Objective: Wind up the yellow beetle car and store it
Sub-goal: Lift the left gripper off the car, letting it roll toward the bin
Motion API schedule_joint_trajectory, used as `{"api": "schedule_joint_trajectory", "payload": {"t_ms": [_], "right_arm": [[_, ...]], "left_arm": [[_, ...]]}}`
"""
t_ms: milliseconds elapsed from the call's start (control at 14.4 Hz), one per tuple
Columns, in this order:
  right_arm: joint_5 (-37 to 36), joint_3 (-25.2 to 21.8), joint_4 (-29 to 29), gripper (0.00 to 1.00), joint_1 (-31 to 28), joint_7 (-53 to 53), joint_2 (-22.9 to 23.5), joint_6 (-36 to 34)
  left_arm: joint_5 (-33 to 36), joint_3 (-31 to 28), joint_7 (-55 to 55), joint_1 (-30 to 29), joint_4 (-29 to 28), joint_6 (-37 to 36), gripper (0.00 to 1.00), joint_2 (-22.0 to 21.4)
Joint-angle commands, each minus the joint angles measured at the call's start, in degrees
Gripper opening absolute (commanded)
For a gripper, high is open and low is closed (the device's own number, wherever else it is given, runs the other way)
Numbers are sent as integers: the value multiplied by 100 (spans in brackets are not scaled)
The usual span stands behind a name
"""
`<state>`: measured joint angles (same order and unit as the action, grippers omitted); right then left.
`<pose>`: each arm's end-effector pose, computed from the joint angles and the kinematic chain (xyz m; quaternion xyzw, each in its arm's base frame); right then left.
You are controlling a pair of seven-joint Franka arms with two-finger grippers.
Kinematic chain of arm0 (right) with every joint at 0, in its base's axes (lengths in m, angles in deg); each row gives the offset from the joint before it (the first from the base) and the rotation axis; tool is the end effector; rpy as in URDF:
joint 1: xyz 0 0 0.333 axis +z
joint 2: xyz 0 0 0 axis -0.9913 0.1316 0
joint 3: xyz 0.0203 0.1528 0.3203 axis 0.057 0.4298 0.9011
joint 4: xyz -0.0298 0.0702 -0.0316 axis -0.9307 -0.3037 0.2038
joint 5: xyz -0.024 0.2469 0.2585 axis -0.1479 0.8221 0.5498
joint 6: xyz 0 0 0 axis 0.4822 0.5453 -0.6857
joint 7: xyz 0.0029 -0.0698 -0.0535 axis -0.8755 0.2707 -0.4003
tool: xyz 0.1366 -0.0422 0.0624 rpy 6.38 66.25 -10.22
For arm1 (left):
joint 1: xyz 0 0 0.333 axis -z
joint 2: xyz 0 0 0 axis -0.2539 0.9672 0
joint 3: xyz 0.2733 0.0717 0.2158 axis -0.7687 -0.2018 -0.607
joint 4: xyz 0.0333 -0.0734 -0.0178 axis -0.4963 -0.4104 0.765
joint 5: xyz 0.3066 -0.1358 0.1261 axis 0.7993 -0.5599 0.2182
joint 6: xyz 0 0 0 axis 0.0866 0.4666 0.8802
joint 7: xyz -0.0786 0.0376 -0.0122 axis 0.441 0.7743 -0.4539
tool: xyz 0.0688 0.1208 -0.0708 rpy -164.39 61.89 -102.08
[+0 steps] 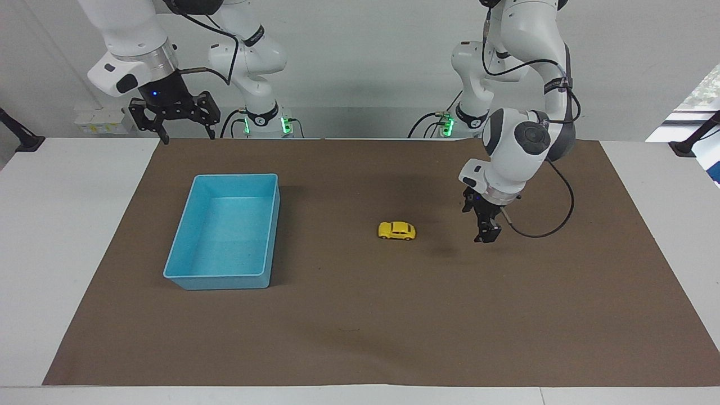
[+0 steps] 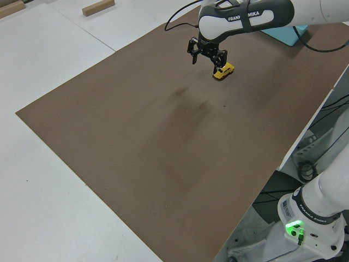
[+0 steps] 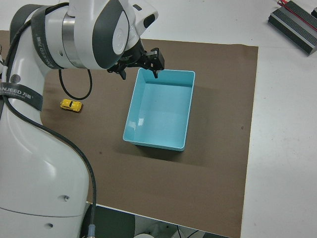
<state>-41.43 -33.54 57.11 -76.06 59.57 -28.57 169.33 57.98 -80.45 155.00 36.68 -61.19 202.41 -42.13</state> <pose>0.4963 0.0051 0.6361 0.9968 0.0801 -0.0014 0.0008 0.5492 -0.1669 0.3962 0.7742 -0.6321 0.0185 0.0291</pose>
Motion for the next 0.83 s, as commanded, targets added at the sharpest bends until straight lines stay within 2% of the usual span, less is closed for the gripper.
{"api": "schedule_joint_trajectory", "payload": {"t_ms": [0,139,486,625,764], "right_arm": [[46,32,165,100,-23,641,-144,10],[46,94,182,100,3,1195,-170,45],[37,164,349,100,100,2311,-285,141],[46,182,419,100,100,2934,-258,282],[177,182,516,100,283,3253,-249,379]], "left_arm": [[80,-102,-1132,-53,242,-158,100,-47],[238,-173,-2283,-62,497,-315,100,-56],[538,-173,-4894,-369,1393,-1298,100,-82],[538,-191,-5486,-509,1727,-1685,100,-135],[511,-235,-5584,-571,2052,-2098,100,-231]]}}
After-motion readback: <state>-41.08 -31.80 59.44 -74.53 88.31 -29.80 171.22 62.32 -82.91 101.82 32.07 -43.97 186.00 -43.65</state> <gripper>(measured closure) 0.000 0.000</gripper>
